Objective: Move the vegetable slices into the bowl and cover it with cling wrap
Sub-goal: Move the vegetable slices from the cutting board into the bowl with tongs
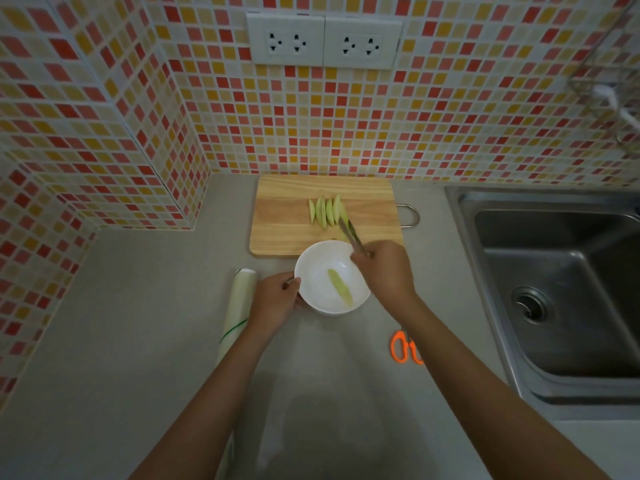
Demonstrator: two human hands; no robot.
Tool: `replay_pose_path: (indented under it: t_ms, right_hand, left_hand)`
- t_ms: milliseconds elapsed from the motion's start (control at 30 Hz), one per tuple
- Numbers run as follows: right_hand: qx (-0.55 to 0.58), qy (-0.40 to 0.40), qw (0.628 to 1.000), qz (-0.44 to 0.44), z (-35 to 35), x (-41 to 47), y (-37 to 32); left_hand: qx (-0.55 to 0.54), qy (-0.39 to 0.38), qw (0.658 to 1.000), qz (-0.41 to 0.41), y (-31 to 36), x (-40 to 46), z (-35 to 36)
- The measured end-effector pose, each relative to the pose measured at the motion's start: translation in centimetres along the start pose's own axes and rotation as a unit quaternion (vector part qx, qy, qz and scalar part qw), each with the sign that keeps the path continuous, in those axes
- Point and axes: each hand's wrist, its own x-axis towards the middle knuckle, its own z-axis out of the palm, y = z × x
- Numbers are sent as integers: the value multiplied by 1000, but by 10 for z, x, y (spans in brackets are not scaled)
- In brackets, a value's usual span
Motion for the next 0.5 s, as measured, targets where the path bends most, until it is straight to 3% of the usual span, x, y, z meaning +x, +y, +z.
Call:
replay_pose_path:
  t_ms: [267, 367, 500]
  right_hand:
    - [-132, -118, 984, 4, 6, -82, 18]
    - [-157, -85, 984, -13, 6, -75, 15]
    - [-102, -8, 995, -13, -2, -24, 1]
  left_hand:
    - [8, 3, 1000, 0, -1, 2, 1]
    - [11, 4, 1000, 0, -1, 2, 1]
    - [15, 0, 1000, 0, -1, 3, 1]
